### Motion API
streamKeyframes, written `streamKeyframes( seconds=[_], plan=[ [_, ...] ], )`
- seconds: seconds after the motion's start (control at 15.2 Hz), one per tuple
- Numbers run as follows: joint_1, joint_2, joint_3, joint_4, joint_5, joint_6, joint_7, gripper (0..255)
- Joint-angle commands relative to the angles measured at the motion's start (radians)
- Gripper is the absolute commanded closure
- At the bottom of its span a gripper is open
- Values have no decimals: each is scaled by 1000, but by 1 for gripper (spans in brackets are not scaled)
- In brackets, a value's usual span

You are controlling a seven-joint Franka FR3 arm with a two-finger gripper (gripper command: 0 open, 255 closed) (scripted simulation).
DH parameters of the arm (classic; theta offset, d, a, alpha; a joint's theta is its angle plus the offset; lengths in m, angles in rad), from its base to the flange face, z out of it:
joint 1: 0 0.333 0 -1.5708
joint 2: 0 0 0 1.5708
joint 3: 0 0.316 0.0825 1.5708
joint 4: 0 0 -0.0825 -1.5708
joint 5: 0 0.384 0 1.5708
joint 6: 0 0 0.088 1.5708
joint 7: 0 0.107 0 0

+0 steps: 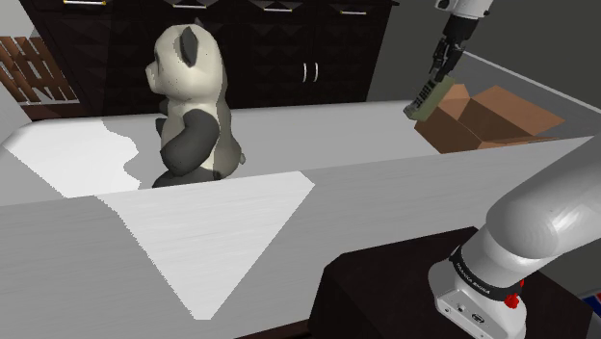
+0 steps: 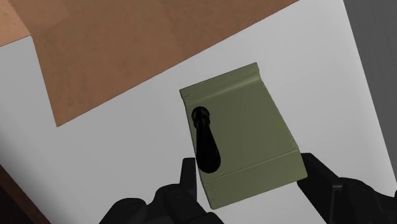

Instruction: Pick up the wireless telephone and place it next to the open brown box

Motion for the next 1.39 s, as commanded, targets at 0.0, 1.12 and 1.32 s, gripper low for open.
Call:
streamKeyframes(
  seconds=[0.0,1.12,1.32],
  plan=[
    [-1,4,-1,-25,2,30,-3,255],
    [-3,62,-12,-198,28,255,-33,255],
    [-3,80,-14,-222,37,295,-42,255]
  ],
)
